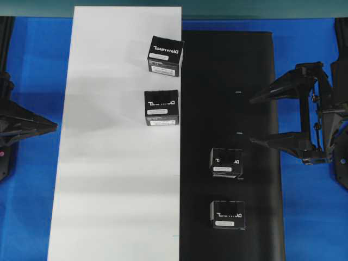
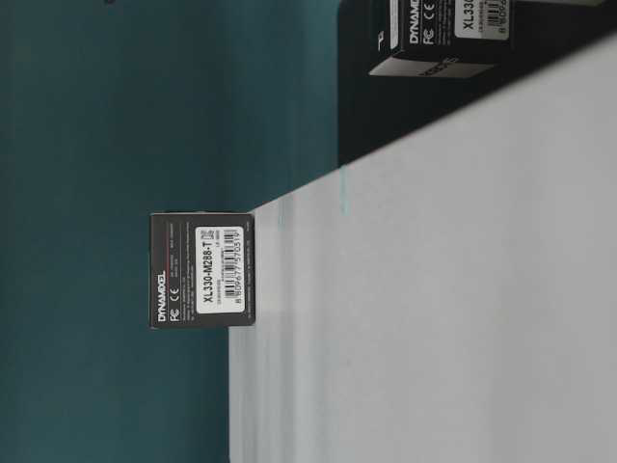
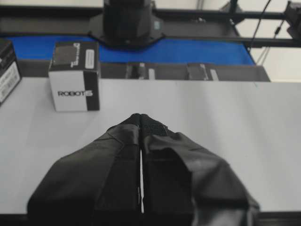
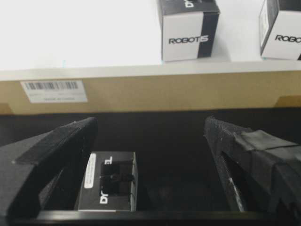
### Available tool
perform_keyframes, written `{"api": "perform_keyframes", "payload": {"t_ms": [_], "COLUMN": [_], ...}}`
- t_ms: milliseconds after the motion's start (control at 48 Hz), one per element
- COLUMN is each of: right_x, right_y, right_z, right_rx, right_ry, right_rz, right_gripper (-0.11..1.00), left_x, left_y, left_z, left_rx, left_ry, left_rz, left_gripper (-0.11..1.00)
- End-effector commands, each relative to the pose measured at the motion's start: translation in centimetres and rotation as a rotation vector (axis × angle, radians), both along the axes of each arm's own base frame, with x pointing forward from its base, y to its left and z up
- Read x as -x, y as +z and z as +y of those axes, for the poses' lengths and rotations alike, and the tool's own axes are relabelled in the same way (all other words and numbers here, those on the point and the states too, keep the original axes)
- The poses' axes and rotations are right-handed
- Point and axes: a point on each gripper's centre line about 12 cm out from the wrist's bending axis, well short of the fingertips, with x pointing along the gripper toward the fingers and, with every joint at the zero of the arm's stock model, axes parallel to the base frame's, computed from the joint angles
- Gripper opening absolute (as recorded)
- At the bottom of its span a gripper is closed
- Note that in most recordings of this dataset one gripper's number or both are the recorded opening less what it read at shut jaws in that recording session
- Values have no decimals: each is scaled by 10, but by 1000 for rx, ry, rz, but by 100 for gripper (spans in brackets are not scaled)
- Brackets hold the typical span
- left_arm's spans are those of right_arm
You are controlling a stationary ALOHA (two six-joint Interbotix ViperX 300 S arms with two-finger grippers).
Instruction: Place the box from the black base onto the white base.
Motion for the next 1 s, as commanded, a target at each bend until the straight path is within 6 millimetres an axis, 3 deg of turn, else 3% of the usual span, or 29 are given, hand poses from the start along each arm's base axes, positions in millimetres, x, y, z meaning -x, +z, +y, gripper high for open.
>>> {"api": "perform_keyframes", "payload": {"t_ms": [0,416,978], "right_x": [-1,3,11], "right_y": [1,10,-3], "right_z": [-1,-5,6], "right_rx": [-2,22,-9], "right_ry": [-11,-46,6], "right_rz": [-20,-145,-60], "right_gripper": [99,99,99], "left_x": [0,14,21], "left_y": [10,20,28], "left_z": [0,1,-7], "left_rx": [0,7,26], "left_ry": [1,1,-45], "left_rz": [-31,-110,-161], "left_gripper": [-4,-4,-4]}}
